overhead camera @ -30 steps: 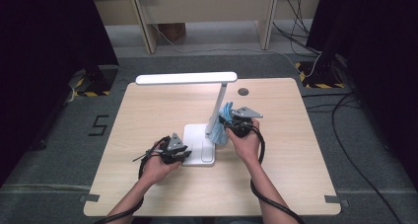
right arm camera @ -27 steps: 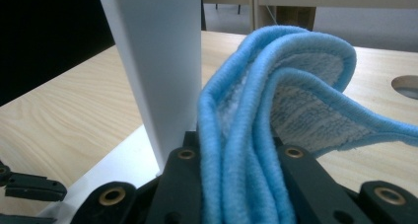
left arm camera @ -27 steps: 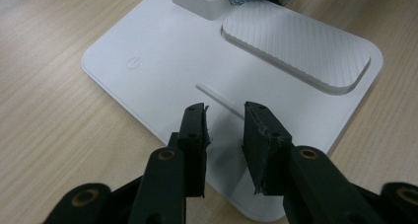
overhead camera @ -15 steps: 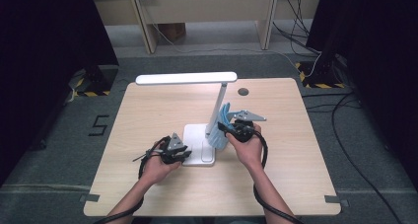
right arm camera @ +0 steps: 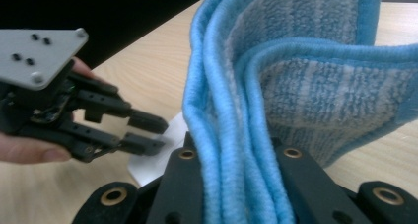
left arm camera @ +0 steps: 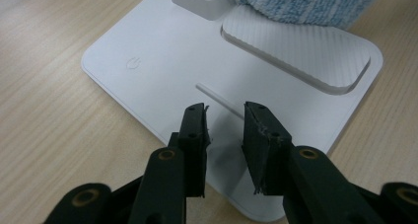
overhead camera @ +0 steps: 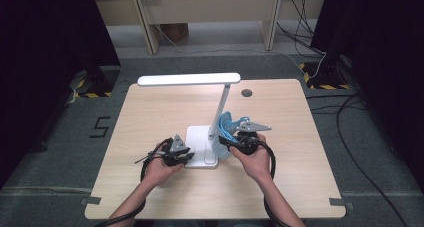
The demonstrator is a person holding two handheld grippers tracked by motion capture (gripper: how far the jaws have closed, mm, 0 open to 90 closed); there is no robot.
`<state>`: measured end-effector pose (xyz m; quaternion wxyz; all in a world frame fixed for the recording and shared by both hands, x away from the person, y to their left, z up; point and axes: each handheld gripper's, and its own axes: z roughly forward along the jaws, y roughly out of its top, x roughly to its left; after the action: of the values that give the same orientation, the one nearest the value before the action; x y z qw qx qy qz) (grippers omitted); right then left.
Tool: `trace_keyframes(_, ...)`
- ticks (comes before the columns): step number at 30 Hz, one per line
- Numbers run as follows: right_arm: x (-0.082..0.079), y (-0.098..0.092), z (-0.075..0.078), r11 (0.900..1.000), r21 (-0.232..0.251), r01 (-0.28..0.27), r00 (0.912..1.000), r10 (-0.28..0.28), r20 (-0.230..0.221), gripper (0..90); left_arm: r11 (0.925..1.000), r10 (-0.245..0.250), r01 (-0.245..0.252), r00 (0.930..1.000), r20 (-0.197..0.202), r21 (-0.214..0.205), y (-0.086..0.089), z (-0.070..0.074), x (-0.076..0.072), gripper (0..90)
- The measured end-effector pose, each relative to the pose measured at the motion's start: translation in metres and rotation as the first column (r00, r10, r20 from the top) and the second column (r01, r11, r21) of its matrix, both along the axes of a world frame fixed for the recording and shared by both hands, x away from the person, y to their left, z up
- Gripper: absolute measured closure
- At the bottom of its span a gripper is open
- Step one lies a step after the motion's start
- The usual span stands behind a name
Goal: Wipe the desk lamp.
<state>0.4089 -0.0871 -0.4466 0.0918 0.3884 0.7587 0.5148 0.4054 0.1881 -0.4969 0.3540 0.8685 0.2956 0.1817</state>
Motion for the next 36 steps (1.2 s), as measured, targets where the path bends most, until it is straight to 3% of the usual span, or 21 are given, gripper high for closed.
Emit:
trace_keyframes(6, -0.011, -0.005, 0.006, 0.9997, -0.005, -0.026, 0.9996, 0.026, -0.007, 80.9, 1.0000, 0.002, -0.002, 1.0000, 0.001, 0.004, 0.000, 0.000, 0.000, 69.4)
trace_keyframes(14, -0.020, -0.010, 0.016, 0.9978, 0.048, -0.045, 0.9990, 0.045, -0.003, 80.8, 1.0000, 0.001, -0.002, 1.0000, 0.001, 0.006, 0.000, 0.000, 0.000, 69.4)
trace_keyframes(22, -0.009, 0.004, 0.022, 0.9996, 0.013, -0.025, 0.9954, 0.024, 0.093, 80.7, 1.0000, 0.001, -0.001, 1.0000, -0.002, 0.002, 0.000, 0.000, 0.001, 69.3)
trace_keyframes(25, -0.004, 0.012, 0.018, 0.9991, -0.036, -0.025, 0.9925, 0.029, 0.119, 80.6, 1.0000, 0.003, -0.003, 1.0000, -0.001, 0.002, -0.001, 0.000, 0.001, 69.2)
trace_keyframes(29, -0.003, 0.020, 0.008, 0.9972, -0.061, -0.045, 0.9951, 0.050, 0.085, 80.6, 1.0000, 0.002, -0.002, 1.0000, -0.006, -0.002, 0.000, 0.000, 0.001, 69.0)
trace_keyframes(36, -0.015, 0.018, 0.014, 0.9954, -0.017, -0.095, 0.9946, 0.095, 0.041, 80.7, 0.9990, 0.041, -0.042, 0.9989, -0.022, -0.016, 0.003, 0.000, 0.003, 61.2)
